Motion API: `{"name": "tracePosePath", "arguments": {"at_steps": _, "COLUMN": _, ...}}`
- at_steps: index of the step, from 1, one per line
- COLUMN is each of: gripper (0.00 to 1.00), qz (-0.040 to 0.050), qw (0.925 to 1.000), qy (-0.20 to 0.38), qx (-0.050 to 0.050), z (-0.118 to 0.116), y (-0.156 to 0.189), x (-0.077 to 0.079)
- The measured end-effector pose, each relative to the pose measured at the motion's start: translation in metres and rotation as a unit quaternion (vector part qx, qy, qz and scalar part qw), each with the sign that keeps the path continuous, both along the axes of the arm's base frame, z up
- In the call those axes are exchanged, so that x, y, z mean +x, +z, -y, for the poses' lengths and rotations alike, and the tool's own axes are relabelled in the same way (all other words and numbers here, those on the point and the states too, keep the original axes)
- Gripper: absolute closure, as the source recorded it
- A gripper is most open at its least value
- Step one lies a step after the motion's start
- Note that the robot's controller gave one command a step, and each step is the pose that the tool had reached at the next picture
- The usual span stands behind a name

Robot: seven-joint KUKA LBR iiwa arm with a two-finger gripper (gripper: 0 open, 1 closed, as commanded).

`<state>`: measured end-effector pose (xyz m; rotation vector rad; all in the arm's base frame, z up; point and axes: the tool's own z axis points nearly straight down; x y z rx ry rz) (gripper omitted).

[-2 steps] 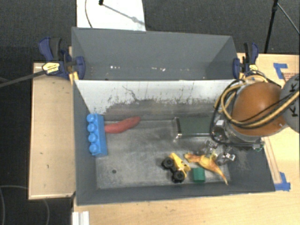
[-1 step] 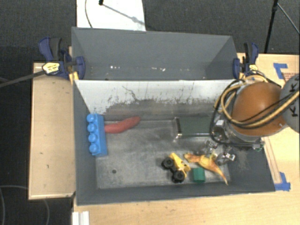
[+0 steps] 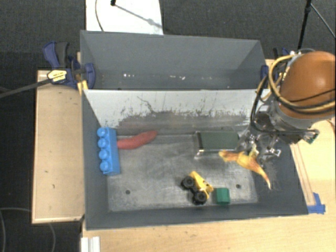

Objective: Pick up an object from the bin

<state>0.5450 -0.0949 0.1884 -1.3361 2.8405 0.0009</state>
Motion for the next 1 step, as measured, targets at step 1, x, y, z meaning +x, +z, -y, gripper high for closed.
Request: {"name": "tracePosePath", "arguments": {"at_steps": 1, "gripper": 1.00, "qz": -0.0002, "qw": 1.0000, "qy": -0.001, "qx": 0.000, "z": 0.0000, "y": -0.0001, "x": -0.0001}}
